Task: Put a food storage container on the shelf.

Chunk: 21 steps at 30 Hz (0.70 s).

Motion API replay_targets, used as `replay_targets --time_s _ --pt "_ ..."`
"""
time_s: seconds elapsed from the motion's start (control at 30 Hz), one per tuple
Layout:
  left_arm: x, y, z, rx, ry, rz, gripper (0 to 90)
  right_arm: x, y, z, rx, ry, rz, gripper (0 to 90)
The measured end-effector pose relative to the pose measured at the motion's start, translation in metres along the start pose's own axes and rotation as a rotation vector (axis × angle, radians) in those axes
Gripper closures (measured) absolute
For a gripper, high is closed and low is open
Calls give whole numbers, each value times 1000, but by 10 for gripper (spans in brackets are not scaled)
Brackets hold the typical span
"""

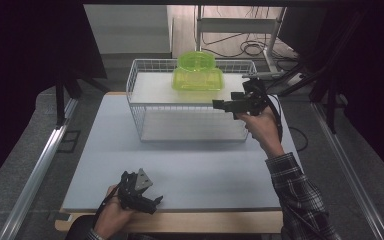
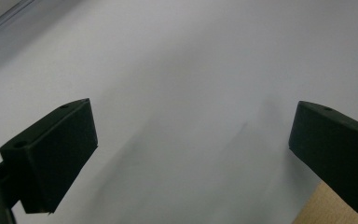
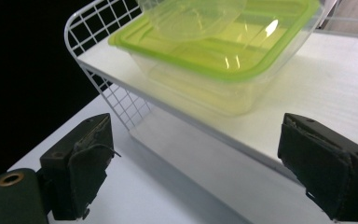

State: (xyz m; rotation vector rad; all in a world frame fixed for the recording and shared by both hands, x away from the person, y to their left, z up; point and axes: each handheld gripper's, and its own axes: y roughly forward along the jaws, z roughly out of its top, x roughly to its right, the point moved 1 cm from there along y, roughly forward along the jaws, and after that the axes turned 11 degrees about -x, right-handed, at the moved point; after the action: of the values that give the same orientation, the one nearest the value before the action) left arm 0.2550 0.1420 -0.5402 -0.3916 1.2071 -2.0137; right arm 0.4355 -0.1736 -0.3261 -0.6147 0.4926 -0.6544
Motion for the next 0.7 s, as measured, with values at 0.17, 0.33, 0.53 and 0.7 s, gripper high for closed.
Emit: replay_targets --time_s 0.17,0.33,0.53,0.7 --pt "0 0 0 -4 0 1 10 -2 2 -10 -6 -15 -1 101" --pt "0 0 0 -4 1 2 11 -4 6 -19 -20 -28 -8 98" --pt "1 1 0 -7 4 4 11 -6 11 -32 -41 -62 -29 82" --pt "1 1 0 -13 14 10 11 -6 16 -43 -52 -74 -25 68"
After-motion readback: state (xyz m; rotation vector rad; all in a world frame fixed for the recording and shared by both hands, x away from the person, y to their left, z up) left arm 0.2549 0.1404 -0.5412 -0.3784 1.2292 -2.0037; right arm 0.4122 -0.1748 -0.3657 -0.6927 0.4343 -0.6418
